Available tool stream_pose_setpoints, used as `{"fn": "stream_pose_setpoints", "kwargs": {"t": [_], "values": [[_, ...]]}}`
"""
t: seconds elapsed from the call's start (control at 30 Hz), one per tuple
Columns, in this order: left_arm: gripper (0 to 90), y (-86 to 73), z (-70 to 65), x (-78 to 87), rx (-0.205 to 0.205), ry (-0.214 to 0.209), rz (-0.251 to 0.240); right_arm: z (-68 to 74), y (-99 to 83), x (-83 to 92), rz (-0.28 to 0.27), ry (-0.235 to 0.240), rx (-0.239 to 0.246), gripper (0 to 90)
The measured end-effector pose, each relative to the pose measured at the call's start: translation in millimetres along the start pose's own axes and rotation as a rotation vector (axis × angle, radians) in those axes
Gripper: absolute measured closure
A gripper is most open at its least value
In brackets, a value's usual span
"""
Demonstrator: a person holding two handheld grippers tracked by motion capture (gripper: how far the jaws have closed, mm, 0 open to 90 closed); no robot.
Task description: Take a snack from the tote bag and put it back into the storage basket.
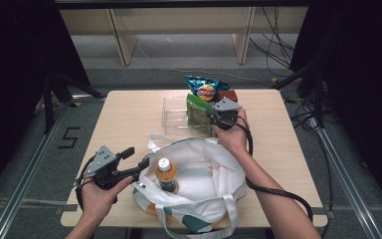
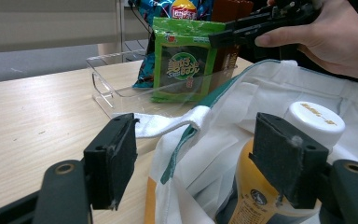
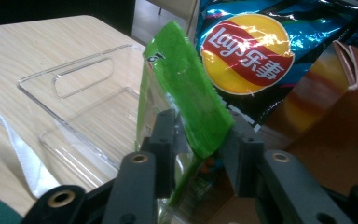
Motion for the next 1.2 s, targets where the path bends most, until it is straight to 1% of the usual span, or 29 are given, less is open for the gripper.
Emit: {"fn": "stream_pose_setpoints", "kwargs": {"t": [0.03, 0.07, 0.17, 0.23, 0.27, 0.3, 0.37, 0.43, 0.47, 0.5, 0.53, 0.57, 0.6, 0.63, 0.67, 0.7, 0.77, 0.8, 0.87, 0.9, 0.93, 0.97, 1.0, 1.03, 1.07, 1.1, 1.13, 1.17, 1.2], "values": [[30.0, 0.0, -0.3, -0.1, 0.000, 0.000, 0.000, 1.0, -0.4, 0.9, -0.005, 0.005, -0.006, 64.4], [30.0, 0.1, -0.4, -0.1, 0.001, 0.000, 0.001, 2.0, -1.2, 2.6, 0.004, 0.009, -0.014, 63.7], [30.0, 0.4, -0.8, -0.2, 0.001, 0.000, 0.000, 1.2, 0.9, 7.1, -0.014, 0.015, -0.009, 61.7], [30.1, 0.5, -0.8, -0.1, -0.002, -0.001, 0.001, 3.1, 2.1, 10.7, -0.021, 0.027, -0.028, 60.8], [30.1, 0.6, -0.9, 0.0, -0.001, -0.001, 0.001, 2.3, 3.1, 12.6, -0.028, 0.020, -0.006, 60.4], [30.0, 0.6, -0.9, 0.0, -0.002, -0.001, 0.000, 3.7, 2.9, 14.1, -0.031, 0.027, -0.013, 60.2], [30.0, 0.4, -0.7, -0.1, 0.001, 0.001, 0.000, 3.8, 2.5, 17.3, -0.033, 0.033, -0.007, 59.2], [30.0, 0.5, -0.9, -1.2, 0.001, -0.007, -0.008, 4.5, 0.5, 20.3, -0.024, 0.046, -0.034, 58.4], [30.0, 0.7, -1.0, -1.3, 0.000, -0.007, -0.009, 4.0, -0.5, 21.3, -0.024, 0.047, -0.030, 58.0], [30.0, 1.0, -1.2, -0.9, -0.002, -0.004, -0.007, 3.4, -1.3, 22.4, -0.024, 0.050, -0.039, 57.9], [30.0, 1.3, -1.3, -0.3, -0.005, 0.000, -0.001, 2.1, -2.0, 23.2, -0.022, 0.057, -0.017, 57.8], [30.0, 1.4, -1.4, -0.9, -0.003, -0.003, -0.007, 2.4, -2.9, 24.7, -0.020, 0.061, -0.019, 57.7], [30.0, 1.2, -1.3, -1.0, -0.003, -0.002, -0.006, 3.3, -3.9, 25.9, -0.028, 0.055, -0.039, 57.5], [30.0, 1.1, -1.3, -1.5, 0.000, -0.005, -0.009, 2.9, -4.6, 27.3, -0.023, 0.057, -0.034, 57.2], [30.0, 1.1, -1.4, -1.8, 0.002, -0.006, -0.011, 3.2, -5.1, 29.6, -0.018, 0.061, -0.046, 56.9], [30.0, 1.2, -1.6, -1.8, 0.002, -0.006, -0.012, 2.7, -5.3, 30.8, -0.027, 0.063, -0.047, 56.6], [30.0, 1.3, -1.7, -1.6, -0.002, -0.007, -0.013, -0.2, -5.3, 35.8, -0.036, 0.063, -0.051, 55.5], [30.0, 1.2, -1.7, -0.6, -0.004, 0.000, -0.004, -1.2, -5.6, 39.3, -0.031, 0.070, -0.060, 54.8], [30.0, 0.9, -1.6, -0.1, 0.001, -0.001, -0.006, -4.6, -5.7, 45.9, -0.037, 0.066, -0.066, 53.5], [30.0, 0.8, -1.3, 0.6, 0.002, 0.001, -0.004, -3.8, -6.9, 50.0, -0.028, 0.074, -0.088, 52.7], [30.0, 1.0, -0.9, 0.8, 0.000, 0.001, -0.006, -6.8, -7.2, 53.5, -0.031, 0.071, -0.079, 52.2], [30.0, 1.4, -1.0, 0.8, 0.001, -0.002, -0.014, -6.8, -9.0, 57.8, -0.026, 0.072, -0.092, 51.7], [30.0, 1.6, -1.1, 0.5, 0.005, -0.006, -0.022, -8.4, -10.0, 61.9, -0.025, 0.077, -0.093, 51.3], [30.0, 1.7, -1.2, 0.5, 0.005, -0.005, -0.023, -9.5, -10.8, 66.1, -0.028, 0.094, -0.103, 51.0], [30.0, 1.6, -1.3, 0.5, 0.005, -0.006, -0.023, -10.9, -12.0, 69.7, -0.027, 0.098, -0.109, 50.7], [30.0, 1.6, -1.4, 0.2, 0.006, -0.007, -0.023, -10.4, -14.0, 74.2, -0.027, 0.091, -0.123, 50.5], [30.0, 1.6, -1.5, 0.1, 0.006, -0.005, -0.022, -11.1, -15.4, 78.5, -0.020, 0.103, -0.124, 50.3], [30.0, 1.6, -1.7, 0.8, 0.003, 0.001, -0.012, -12.8, -16.3, 80.8, -0.036, 0.100, -0.113, 50.2], [30.0, 1.7, -1.8, 0.7, 0.003, -0.001, -0.015, -13.6, -18.3, 83.9, -0.027, 0.098, -0.112, 50.1]]}}
Point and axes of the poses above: each handheld gripper's, and its own axes: x roughly backward along the jaws, y roughly out of its top, z roughly to its left, the point moved 5 cm from there along -x, roughly forward along the jaws, and after that the axes turned 14 degrees about -x, right-handed, at the moved point
